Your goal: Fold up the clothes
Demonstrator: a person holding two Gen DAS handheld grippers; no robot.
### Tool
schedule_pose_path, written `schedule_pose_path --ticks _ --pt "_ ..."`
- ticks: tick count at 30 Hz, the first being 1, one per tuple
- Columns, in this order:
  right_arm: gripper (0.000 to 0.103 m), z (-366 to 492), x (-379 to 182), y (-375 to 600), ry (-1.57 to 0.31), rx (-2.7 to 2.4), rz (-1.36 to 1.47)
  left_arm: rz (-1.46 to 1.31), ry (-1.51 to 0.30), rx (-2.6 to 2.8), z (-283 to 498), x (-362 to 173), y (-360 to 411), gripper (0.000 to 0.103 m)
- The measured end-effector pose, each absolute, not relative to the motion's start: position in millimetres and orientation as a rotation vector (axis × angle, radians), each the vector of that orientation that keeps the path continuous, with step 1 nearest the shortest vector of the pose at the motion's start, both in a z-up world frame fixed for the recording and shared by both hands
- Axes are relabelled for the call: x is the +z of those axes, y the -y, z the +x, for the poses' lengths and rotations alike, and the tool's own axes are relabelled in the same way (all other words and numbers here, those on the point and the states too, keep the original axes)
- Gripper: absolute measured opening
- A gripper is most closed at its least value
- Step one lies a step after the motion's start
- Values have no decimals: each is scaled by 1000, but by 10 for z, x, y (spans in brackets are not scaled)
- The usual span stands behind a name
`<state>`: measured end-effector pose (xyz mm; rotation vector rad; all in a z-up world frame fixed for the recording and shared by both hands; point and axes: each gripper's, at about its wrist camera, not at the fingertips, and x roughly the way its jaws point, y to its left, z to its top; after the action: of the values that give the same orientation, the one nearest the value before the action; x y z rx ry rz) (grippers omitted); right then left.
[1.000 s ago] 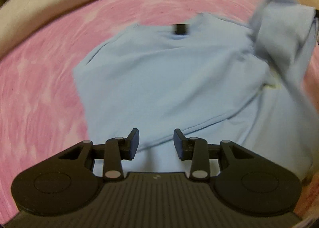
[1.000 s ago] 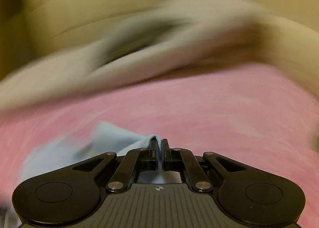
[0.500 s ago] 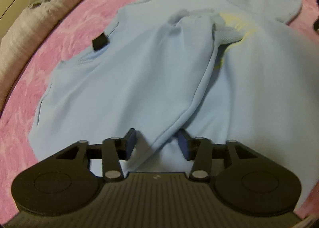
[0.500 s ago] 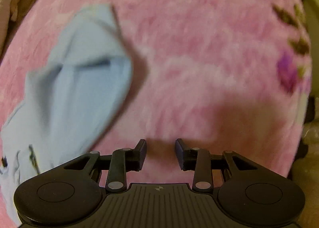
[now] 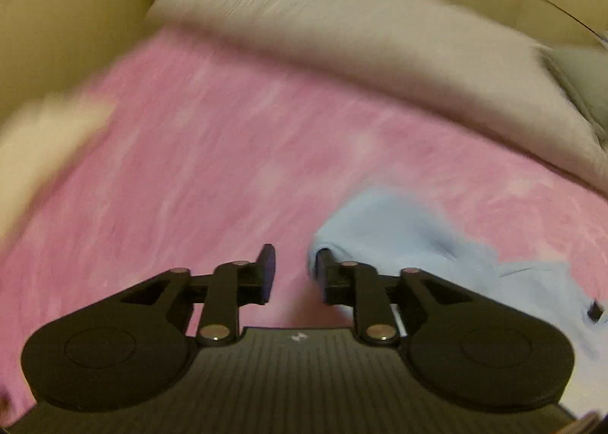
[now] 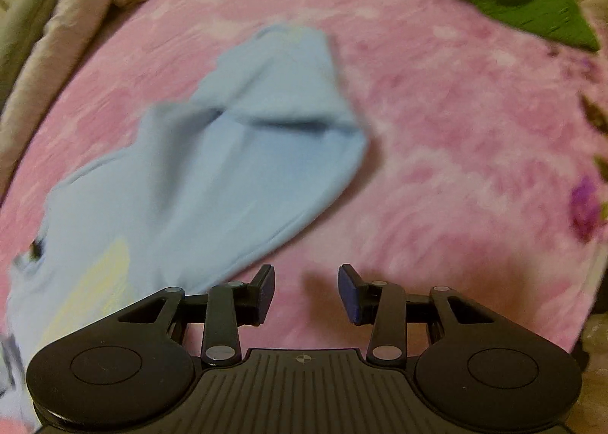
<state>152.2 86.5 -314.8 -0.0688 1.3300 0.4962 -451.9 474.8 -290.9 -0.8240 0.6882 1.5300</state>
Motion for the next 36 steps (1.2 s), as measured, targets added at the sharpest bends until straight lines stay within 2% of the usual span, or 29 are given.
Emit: schedule_pose_path --ticks 2,6,9,11,14,17,21,22,24,25,26,27,30,33,35,36 --pt "41 1327 -3157 -905 -1348 584 -102 -976 -690 1489 -4883 -3055 -4531 18" --pt "44 841 -3077 -868 -1336 809 -218 -1031 -772 1241 -4920 -3269 -3746 18" --pt "51 486 -3020 -731 -1342 951 -288 -1028 -812 1008 -4738 -3395 -3212 24" --pt "57 212 -2999 -622 -1338 1037 -364 -941 -861 883 -4546 -3437 -2987 27" --pt "64 -251 -3038 -524 -1291 1157 -541 -640 -992 779 -4228 -3466 -2817 34" --pt "65 -679 -3112 -509 -1135 1241 -732 -321 -1072 706 -4007 -3569 -2701 38" --pt "65 -969 -3318 -627 -858 1270 -864 44 -1128 562 -3800 -3791 -2639 39" --pt "65 -992 -3363 -660 -800 1276 -874 124 -1136 516 -3754 -3842 -2584 38" --pt "65 -965 -3354 -723 -773 1313 -837 133 -1144 460 -3745 -3852 -2551 23" --pt "63 -930 -3318 -755 -784 1336 -806 94 -1143 443 -3757 -3824 -2562 9" --pt "41 -895 -3281 -786 -795 1358 -774 54 -1141 425 -3768 -3796 -2574 8" --pt "8 -860 -3245 -818 -806 1381 -743 -45 -1116 435 -3814 -3698 -2622 7" --pt "7 -719 -3110 -905 -865 1445 -629 -380 -1001 455 -4022 -3293 -2779 5" --pt "7 -281 -2688 -894 -1120 1545 -370 -762 -704 485 -4404 -2815 -2941 5" --pt "7 77 -2394 -843 -1239 1588 -108 -996 -473 520 -4675 -2530 -3057 5" --pt "7 293 -2300 -815 -1282 1567 47 -1086 -424 580 -4770 -2556 -3132 5"
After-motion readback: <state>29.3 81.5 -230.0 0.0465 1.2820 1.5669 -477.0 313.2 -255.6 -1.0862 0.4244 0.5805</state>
